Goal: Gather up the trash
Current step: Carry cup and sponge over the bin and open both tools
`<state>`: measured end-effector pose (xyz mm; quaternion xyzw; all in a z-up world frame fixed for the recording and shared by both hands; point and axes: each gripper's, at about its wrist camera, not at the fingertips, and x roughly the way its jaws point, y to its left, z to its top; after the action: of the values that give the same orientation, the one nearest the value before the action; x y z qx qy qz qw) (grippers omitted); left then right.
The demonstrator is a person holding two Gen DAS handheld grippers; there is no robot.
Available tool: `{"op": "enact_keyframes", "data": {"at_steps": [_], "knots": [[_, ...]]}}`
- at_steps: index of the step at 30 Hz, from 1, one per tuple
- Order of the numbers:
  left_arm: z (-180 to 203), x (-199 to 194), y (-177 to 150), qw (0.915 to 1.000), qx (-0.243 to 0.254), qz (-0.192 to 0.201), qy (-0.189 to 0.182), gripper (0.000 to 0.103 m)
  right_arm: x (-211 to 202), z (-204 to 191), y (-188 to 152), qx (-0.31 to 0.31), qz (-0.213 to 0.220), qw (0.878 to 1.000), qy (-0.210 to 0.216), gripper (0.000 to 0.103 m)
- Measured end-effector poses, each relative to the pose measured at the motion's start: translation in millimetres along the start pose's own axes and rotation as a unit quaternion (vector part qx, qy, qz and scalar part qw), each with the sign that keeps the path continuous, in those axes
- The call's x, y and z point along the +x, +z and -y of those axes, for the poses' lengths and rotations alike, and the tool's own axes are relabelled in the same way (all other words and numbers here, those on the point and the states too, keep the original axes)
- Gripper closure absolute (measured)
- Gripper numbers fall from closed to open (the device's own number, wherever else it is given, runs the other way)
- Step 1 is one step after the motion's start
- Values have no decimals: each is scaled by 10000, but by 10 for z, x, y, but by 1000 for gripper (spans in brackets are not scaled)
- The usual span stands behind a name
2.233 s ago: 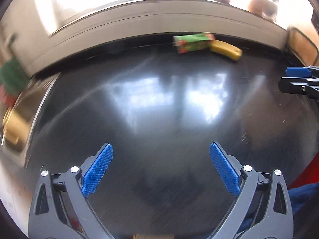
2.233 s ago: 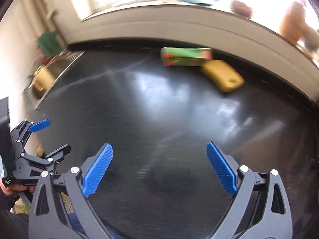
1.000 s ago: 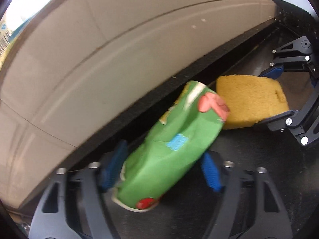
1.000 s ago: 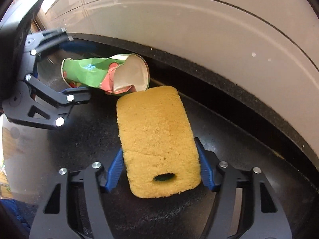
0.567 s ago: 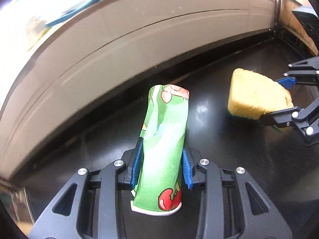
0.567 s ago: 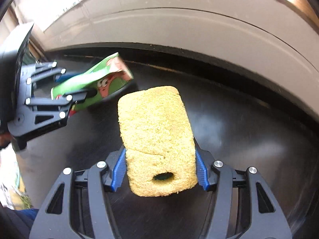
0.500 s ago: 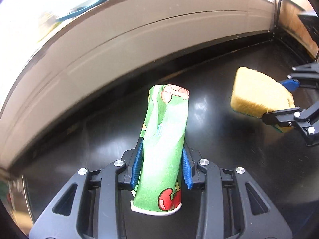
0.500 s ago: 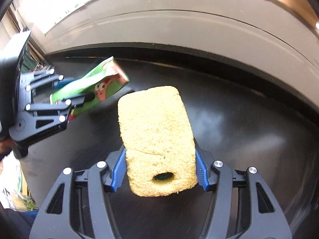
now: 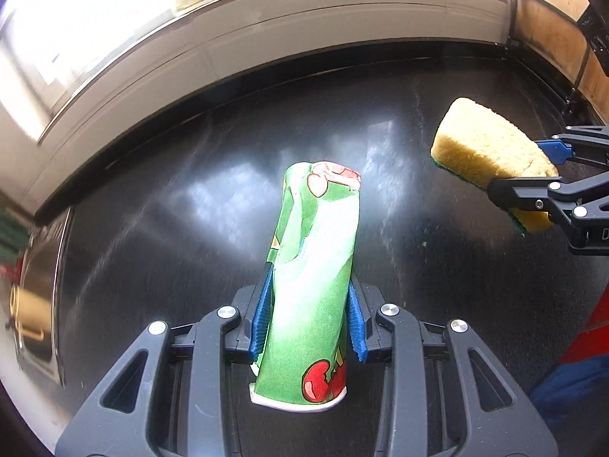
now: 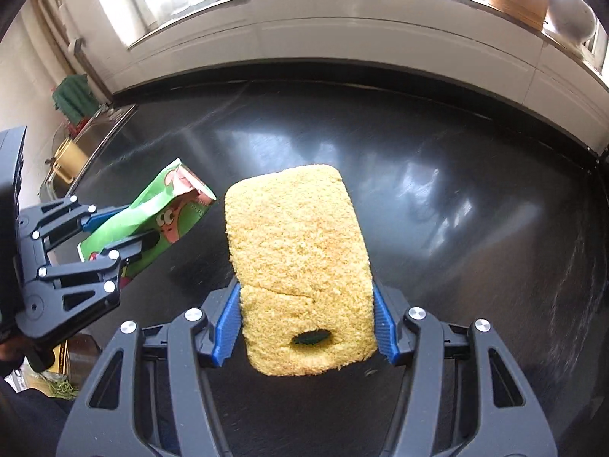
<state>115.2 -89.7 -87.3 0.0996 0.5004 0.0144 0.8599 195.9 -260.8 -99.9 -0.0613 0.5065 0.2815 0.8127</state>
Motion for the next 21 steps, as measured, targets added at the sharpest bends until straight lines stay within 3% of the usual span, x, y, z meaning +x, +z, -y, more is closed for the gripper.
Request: {"op": "enact_keyframes", "data": {"at_steps": [11,16,21], "knots": [[-651,-240,-520,9909,-1249,15,508,69,117,-913,94,-778,-31,9964,322,45],[-1131,-459,-999,9737,-2083,-68,918,69,295,-1590,112,-1515,-184,9860,676,45],[-1583,-620,-1664,9435,-3019,-311,1328,69,450,-2348,0,-2238,-362,9675,1121,45]]}}
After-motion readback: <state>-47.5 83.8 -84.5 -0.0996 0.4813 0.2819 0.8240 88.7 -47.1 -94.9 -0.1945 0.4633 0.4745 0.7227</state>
